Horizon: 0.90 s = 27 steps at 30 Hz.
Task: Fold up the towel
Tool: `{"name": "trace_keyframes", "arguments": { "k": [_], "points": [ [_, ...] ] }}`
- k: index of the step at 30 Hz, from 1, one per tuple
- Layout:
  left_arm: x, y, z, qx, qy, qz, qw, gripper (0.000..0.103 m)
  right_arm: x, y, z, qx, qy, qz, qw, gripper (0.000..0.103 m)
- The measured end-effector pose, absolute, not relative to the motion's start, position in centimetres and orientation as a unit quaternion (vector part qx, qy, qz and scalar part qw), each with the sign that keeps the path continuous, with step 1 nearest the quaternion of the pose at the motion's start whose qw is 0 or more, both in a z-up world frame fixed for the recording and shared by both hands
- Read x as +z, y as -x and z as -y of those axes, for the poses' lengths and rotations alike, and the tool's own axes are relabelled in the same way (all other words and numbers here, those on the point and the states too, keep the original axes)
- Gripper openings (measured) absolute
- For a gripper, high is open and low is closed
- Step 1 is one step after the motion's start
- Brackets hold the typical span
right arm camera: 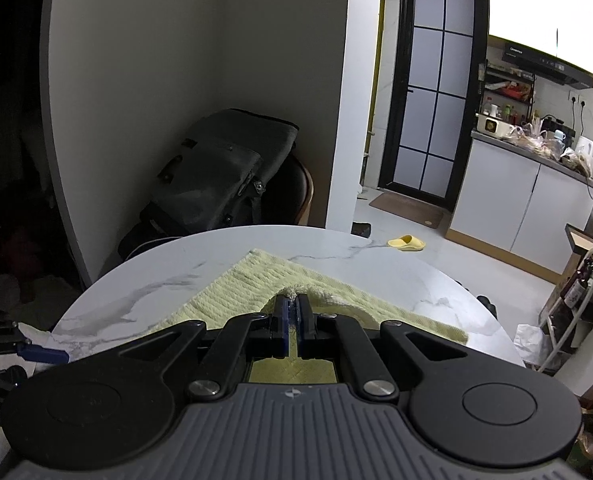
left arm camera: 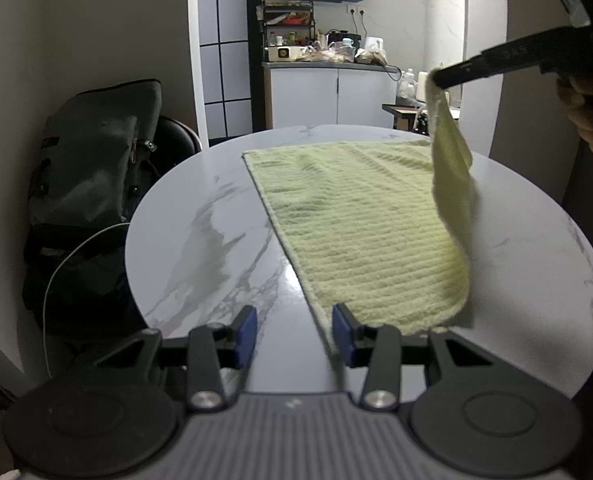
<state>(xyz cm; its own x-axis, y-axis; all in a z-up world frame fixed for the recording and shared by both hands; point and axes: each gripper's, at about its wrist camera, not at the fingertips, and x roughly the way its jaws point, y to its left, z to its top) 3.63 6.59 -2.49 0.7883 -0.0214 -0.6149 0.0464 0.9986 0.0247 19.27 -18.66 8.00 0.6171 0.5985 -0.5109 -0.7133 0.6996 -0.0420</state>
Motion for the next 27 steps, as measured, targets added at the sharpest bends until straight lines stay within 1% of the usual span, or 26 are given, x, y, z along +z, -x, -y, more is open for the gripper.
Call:
{"name": "trace_keyframes", "arguments": {
  "k": [27],
  "points": [
    [-2.0, -3.3, -6.3, -0.023, -0.036, -0.338, 0.94, 0.045, 7.7, -23.7, 12.0, 0.411, 0.133, -0.232, 0.872, 0.004]
  ]
}}
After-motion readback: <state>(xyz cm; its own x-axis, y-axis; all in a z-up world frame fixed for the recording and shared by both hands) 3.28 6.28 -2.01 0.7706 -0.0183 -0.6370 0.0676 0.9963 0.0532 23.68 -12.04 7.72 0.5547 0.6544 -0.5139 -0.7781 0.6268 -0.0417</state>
